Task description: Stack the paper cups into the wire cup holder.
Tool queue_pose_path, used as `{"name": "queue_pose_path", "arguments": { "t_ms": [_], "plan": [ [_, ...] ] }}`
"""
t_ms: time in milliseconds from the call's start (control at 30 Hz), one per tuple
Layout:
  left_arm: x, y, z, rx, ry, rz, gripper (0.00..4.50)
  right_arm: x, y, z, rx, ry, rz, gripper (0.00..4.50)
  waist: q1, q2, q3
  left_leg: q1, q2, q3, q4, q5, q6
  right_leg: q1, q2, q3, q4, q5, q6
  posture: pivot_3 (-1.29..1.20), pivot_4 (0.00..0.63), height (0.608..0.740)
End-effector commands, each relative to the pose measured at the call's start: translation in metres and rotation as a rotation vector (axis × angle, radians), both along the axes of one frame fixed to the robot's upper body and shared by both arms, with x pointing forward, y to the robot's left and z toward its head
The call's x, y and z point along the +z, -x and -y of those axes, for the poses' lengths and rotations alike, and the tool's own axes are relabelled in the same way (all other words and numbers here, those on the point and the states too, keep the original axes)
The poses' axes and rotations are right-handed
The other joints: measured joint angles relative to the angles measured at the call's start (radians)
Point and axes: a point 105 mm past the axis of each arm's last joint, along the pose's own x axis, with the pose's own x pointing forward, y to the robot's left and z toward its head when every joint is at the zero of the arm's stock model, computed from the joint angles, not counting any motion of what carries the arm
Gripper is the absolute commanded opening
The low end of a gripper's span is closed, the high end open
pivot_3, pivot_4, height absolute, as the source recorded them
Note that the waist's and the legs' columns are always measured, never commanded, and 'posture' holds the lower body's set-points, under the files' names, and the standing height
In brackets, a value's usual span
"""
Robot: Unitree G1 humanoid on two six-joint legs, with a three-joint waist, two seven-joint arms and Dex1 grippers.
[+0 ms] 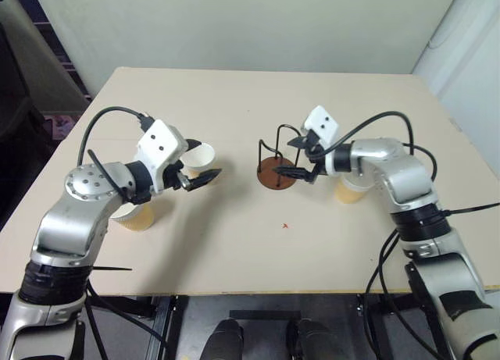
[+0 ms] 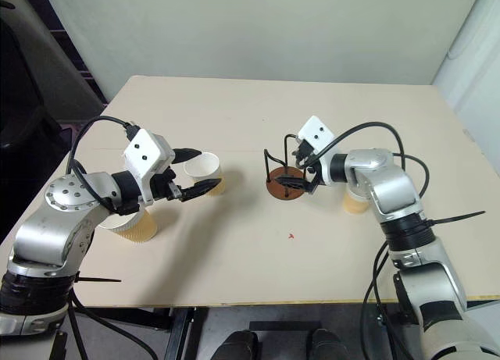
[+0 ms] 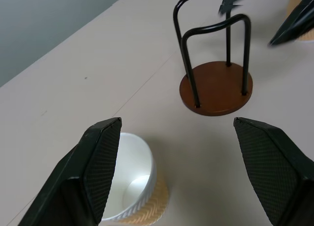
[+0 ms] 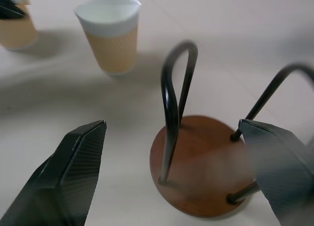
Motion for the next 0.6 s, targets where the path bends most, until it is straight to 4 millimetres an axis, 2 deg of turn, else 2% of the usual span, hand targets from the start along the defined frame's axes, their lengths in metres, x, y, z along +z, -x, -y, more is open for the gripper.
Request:
{"name": "queue_pose_path", "arguments": {
  "t_ms": [33,300,367,500,600],
  "plan": [
    [0.01,0.003,0.003,-0.002,-0.01,0.047,3.95,0.004,-0.006,-0.002,-0.036,-0.005,0.034,3.52,0.0,0.0,0.0,0.0,0.0,0.0,0.0,-0.001,0.002,0.0,0.0,0.0,0.0,0.0,0.0,0.0,0.15,0.74],
    [0.008,0.006,0.0,0.001,-0.019,0.038,3.95,0.011,-0.011,0.002,-0.051,-0.026,0.052,0.67,0.0,0.0,0.0,0.0,0.0,0.0,0.0,-0.001,0.003,0.0,0.0,0.0,0.001,0.003,-0.001,0.0,0.15,0.74],
    [0.008,0.021,0.008,-0.107,-0.012,-0.009,3.95,0.014,-0.002,0.006,0.013,-0.017,0.05,0.01,0.0,0.0,0.0,0.0,0.0,0.0,0.0,-0.001,0.002,0.0,0.0,0.0,0.001,0.003,-0.001,0.0,0.15,0.74],
    [0.0,0.051,0.017,-0.299,-0.065,-0.12,3.95,0.018,0.027,0.011,0.225,0.0,0.068,0.01,0.001,0.0,0.0,-0.003,-0.001,0.0,0.0,-0.001,0.001,-0.001,0.001,0.0,-0.001,0.003,-0.001,0.0,0.15,0.74],
    [-0.01,0.066,0.018,-0.389,-0.14,-0.193,3.95,0.008,0.046,0.019,0.348,0.05,0.032,0.01,0.001,0.0,0.0,-0.003,0.0,0.002,0.0,0.001,-0.004,-0.001,0.003,0.0,-0.001,0.003,-0.001,0.0,0.15,0.74]
  ]
}}
